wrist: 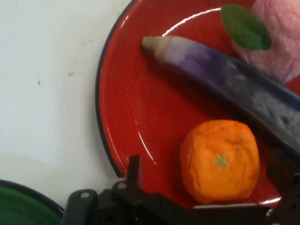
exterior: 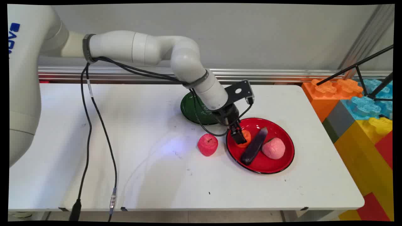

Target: Pick up the eggplant from the red plate

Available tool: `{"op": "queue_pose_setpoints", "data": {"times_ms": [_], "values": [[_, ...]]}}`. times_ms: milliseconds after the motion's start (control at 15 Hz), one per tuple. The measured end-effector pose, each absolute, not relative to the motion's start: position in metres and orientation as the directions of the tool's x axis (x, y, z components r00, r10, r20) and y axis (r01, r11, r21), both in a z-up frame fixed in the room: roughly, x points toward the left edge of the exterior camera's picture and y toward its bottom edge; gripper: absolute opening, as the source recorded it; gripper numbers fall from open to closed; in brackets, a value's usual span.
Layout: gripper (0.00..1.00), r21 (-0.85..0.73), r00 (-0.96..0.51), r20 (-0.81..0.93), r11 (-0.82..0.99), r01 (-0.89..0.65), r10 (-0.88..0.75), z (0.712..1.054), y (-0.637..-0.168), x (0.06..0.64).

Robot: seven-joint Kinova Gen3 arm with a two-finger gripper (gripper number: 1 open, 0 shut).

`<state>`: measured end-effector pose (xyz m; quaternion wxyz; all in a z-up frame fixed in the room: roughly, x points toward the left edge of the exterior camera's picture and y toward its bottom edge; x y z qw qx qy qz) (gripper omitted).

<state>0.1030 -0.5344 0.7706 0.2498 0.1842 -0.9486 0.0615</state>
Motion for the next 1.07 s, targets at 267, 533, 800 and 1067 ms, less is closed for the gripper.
{"op": "queue_pose_setpoints", "data": {"times_ms": [267, 533, 800, 1067], "values": [[1.0, -0.013, -0.793, 0.513, 0.921, -0.389, -0.328, 0.783, -0.54, 0.1], [1.0, -0.008, -0.771, 0.543, 0.916, -0.402, -0.334, 0.816, -0.544, 0.104], [1.0, 0.003, -0.758, 0.558, 0.915, -0.404, -0.337, 0.844, -0.535, 0.116], [1.0, 0.028, -0.73, 0.58, 0.904, -0.426, -0.362, 0.866, -0.525, 0.127]]}}
